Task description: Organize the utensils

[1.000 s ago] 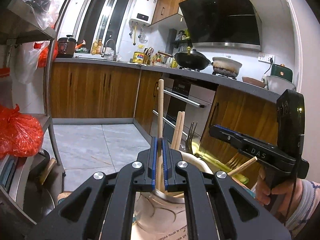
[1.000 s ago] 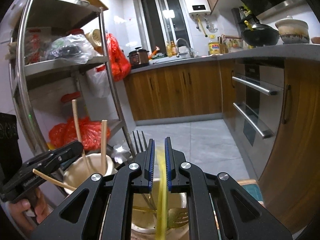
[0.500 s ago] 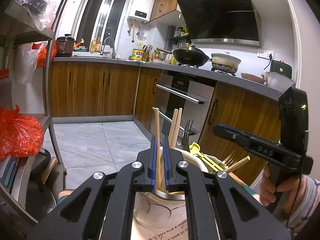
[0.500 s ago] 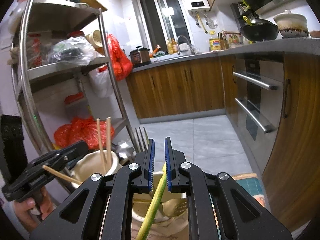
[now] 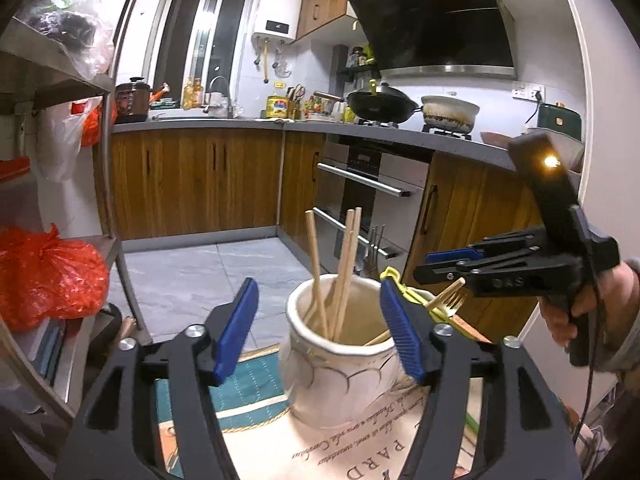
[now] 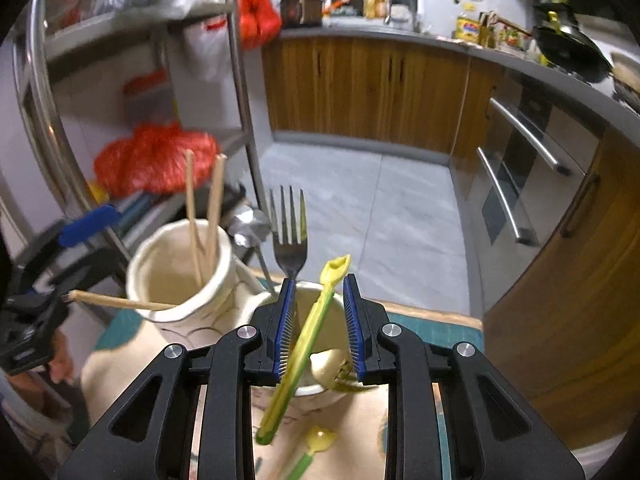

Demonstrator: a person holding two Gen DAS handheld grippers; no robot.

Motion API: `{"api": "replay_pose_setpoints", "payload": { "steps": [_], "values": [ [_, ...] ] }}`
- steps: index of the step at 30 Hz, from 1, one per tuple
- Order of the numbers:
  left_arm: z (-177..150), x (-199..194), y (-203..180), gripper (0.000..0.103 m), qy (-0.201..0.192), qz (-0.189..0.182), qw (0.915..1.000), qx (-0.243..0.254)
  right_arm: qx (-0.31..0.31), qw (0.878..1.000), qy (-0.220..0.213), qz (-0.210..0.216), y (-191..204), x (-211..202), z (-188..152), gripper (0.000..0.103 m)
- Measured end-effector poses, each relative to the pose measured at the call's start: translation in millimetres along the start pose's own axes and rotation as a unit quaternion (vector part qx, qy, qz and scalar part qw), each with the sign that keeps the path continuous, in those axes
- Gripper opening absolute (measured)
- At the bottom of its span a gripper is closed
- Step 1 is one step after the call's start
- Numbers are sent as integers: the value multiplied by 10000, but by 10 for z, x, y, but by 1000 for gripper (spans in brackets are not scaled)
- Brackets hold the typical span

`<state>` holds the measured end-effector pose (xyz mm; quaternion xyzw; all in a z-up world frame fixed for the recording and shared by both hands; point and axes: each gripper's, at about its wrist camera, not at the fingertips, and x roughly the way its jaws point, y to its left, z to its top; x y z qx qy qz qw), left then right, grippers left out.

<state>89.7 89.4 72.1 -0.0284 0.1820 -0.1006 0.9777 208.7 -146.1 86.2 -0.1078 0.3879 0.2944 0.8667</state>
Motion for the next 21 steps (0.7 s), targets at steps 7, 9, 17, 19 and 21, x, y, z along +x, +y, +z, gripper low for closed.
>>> {"api": "replay_pose_setpoints", "payload": {
  "steps": [7,9,17,19,21],
  "values": [
    [-56,-184,85,70,-42,-124,9997,-210,215,9991,334,163,-121,252,203,26],
    [-62,-196,94,70,-19,-126,9997,-198,359,9979,470,263,-171,352,250,26],
    [-48,-206,129,70,-23,-98,9998,-169,1150,9857,875,870,-425,593,225,26],
    [-47,-203,122,70,-16,-88,9998,-158,1251,9834,923,936,-461,618,197,16],
    [-43,-201,119,70,-18,-78,9999,-143,1284,9826,859,1029,-472,608,187,11]
  ]
}}
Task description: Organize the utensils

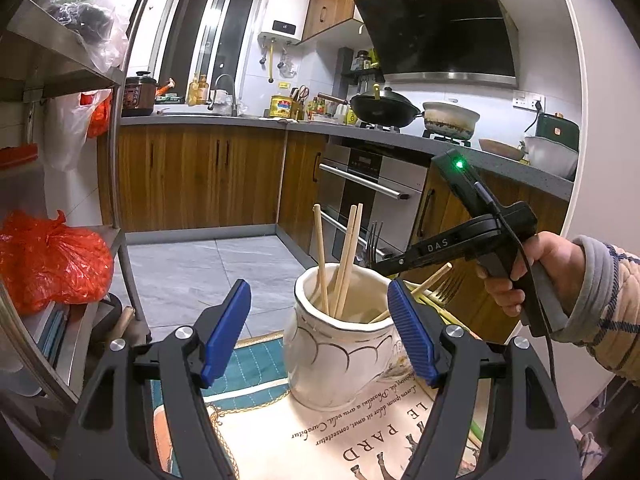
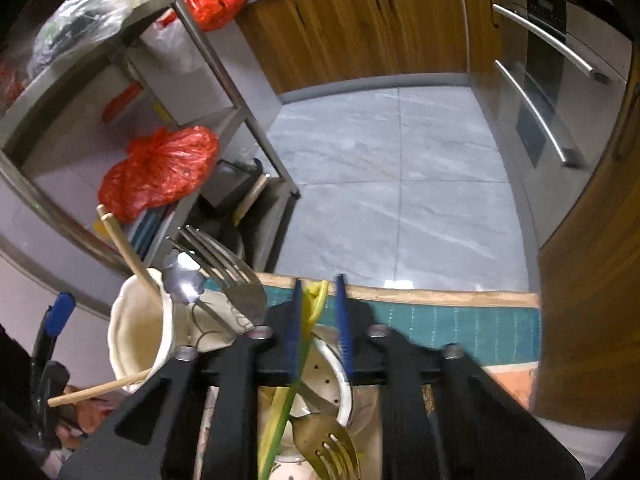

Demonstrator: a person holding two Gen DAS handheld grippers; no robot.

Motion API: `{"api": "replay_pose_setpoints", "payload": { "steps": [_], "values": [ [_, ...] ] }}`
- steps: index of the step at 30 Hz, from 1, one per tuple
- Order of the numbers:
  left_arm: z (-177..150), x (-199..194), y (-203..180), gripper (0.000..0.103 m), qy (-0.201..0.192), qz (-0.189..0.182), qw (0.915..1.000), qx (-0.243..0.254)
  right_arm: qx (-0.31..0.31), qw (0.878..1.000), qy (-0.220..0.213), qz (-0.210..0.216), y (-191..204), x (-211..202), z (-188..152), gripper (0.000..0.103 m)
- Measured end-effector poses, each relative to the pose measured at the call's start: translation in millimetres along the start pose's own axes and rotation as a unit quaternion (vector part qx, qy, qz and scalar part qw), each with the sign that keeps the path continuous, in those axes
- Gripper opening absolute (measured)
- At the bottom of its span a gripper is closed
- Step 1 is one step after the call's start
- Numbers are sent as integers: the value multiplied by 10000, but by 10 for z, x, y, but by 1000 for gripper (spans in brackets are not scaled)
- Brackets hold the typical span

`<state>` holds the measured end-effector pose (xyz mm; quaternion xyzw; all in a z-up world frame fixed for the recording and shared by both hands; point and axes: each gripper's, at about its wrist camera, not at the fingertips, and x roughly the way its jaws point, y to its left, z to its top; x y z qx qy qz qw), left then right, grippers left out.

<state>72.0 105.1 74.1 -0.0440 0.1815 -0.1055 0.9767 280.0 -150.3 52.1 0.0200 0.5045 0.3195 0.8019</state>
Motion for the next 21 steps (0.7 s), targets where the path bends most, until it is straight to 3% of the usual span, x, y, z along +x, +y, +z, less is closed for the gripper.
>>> {"api": "replay_pose_setpoints", "payload": {
  "steps": [4,11,17,21],
  "values": [
    [13,25,-7,70,55,8,10000,13,-57,9994,-342,-54,31,-145,-8,7],
    [8,16,-62,70,85,36,10000,10,-361,9866,-1591,-62,221,-653,-45,7],
    [0,-50,-129,70,70,45,9999,95,-518,9567,-2854,-229,400,-941,-101,7],
    [-10,-61,-133,70,80,35,10000,17,-321,9418,-3338,-229,334,-903,-166,7]
  ]
}}
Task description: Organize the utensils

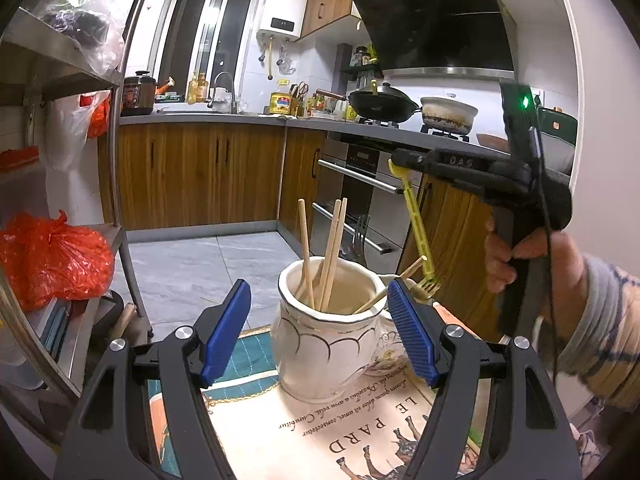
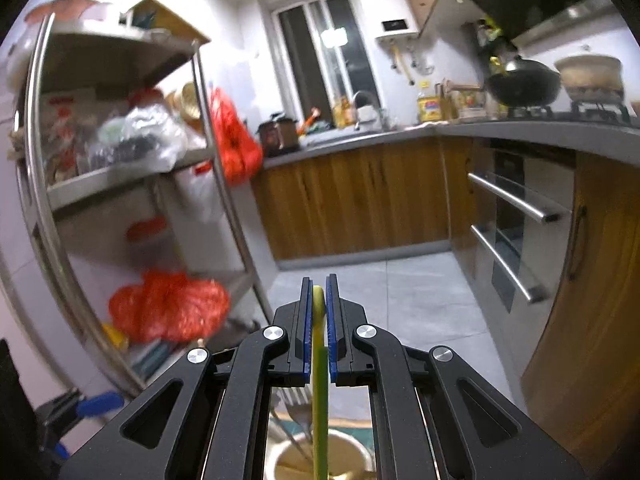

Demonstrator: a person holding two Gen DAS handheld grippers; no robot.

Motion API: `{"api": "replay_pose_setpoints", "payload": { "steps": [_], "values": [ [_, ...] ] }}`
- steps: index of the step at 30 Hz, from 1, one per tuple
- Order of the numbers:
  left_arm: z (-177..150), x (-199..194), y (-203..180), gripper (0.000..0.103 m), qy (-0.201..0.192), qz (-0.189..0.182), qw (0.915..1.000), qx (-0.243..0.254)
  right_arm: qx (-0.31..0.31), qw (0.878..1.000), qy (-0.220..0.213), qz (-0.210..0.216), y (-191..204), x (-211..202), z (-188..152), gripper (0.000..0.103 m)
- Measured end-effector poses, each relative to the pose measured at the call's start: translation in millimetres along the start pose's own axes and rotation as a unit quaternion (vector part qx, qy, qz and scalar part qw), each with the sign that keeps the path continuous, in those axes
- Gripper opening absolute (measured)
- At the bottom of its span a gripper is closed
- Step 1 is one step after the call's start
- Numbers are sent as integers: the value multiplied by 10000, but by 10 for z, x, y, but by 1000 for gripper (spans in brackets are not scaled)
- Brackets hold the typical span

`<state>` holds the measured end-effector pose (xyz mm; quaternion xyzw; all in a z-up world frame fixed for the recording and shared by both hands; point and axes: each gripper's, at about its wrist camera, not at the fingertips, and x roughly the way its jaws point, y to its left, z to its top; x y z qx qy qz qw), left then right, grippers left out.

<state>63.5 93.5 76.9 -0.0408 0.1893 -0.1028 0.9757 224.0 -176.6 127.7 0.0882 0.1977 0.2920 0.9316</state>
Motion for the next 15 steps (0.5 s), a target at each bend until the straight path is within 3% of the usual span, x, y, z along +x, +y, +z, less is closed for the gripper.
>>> {"api": "replay_pose_setpoints", "payload": {
  "steps": [3,8,15],
  "values": [
    [-26,-25,-18,70,-23,7,10000,27,21,9997,-198,-134,19,23,-123,7],
    [-49,3,5,70,16,4,10000,-73,-107,9944,-750,-732,46,-2,-198,7],
    [-90,18,20,70,64,-24,9999,-86,-579,9932,-419,-914,98,191,-364,7]
  ]
}}
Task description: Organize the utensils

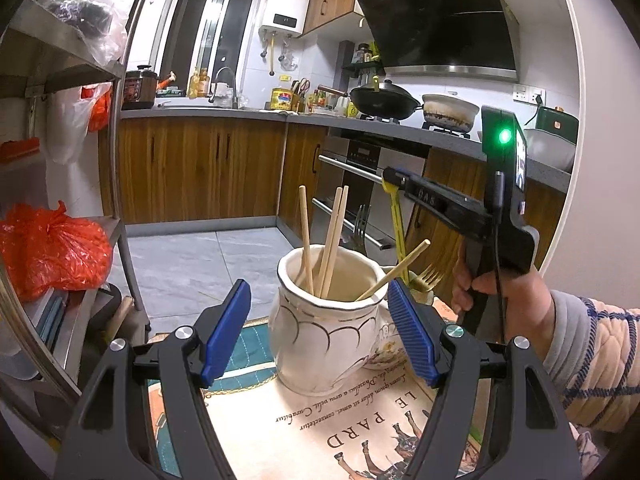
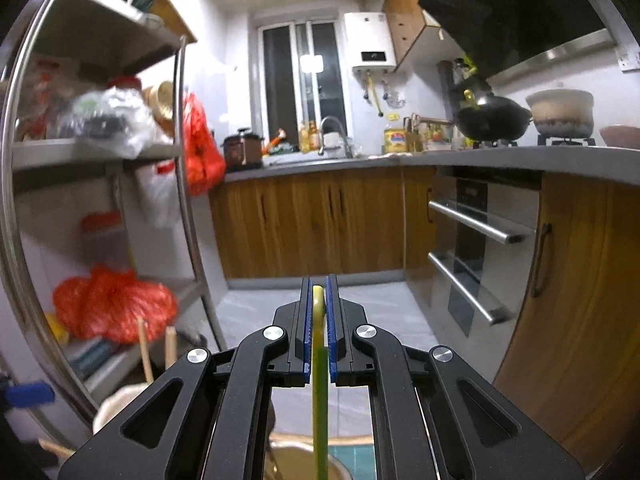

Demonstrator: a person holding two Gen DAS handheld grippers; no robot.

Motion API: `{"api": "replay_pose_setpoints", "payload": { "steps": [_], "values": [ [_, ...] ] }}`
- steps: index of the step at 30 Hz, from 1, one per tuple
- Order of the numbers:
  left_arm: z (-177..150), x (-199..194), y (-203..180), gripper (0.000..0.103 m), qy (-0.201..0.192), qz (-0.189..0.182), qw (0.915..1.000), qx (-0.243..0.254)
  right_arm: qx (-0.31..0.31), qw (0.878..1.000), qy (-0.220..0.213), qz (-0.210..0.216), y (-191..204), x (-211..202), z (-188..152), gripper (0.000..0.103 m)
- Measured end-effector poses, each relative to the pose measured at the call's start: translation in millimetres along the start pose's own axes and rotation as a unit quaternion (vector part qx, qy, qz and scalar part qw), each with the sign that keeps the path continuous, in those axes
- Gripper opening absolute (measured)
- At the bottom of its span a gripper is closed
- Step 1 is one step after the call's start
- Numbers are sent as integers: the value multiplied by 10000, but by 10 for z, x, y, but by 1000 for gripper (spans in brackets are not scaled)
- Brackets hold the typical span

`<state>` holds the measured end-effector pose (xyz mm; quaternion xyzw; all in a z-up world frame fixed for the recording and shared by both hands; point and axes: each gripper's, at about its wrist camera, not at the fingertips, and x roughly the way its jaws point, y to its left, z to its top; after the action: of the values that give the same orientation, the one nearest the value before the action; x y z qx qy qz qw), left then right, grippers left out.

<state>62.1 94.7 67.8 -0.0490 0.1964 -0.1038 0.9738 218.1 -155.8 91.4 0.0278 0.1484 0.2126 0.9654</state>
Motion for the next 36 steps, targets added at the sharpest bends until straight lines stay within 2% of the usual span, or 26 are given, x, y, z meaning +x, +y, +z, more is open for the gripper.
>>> {"api": "replay_pose_setpoints", "payload": {
  "steps": [3,4,7,9,14,16,18,22,25,28,30,33,36],
  "values": [
    [0,8,13,70,19,-9,10000,-39,102,9996,220,145,-60,-19,-40,8],
    [-4,3,6,70,20,-7,10000,-31,111,9994,270,196,-74,-34,-45,16],
    [4,4,8,70,30,-12,10000,-34,163,9991,287,283,-125,-158,-40,30],
    [3,-7,2,70,45,-16,10000,-34,286,9987,250,325,-196,-306,-20,34],
    [-4,-60,-34,70,113,1,9999,-24,345,9980,341,405,-314,-667,-16,57],
    [-17,-78,-59,70,158,6,9999,-25,338,9975,460,412,-365,-812,-43,72],
    [-38,-99,-102,70,195,36,9998,1,331,9966,642,405,-407,-918,-105,79],
    [-102,-129,-176,71,256,55,9997,12,346,9944,926,375,-484,-1089,-264,88],
    [-148,-126,-205,74,345,137,9993,-16,334,9926,1103,375,-521,-1176,-373,91],
    [-186,-141,-224,80,396,256,9988,-110,218,9908,1291,337,-506,-1235,-467,92],
    [-209,-158,-232,90,404,348,9984,-168,174,9892,1409,350,-500,-1265,-532,93],
    [-258,-191,-277,97,424,466,9978,-197,109,9862,1611,375,-495,-1278,-642,93],
    [-301,-212,-336,97,485,539,9972,-164,38,9837,1757,375,-489,-1284,-739,94]
  ]
}}
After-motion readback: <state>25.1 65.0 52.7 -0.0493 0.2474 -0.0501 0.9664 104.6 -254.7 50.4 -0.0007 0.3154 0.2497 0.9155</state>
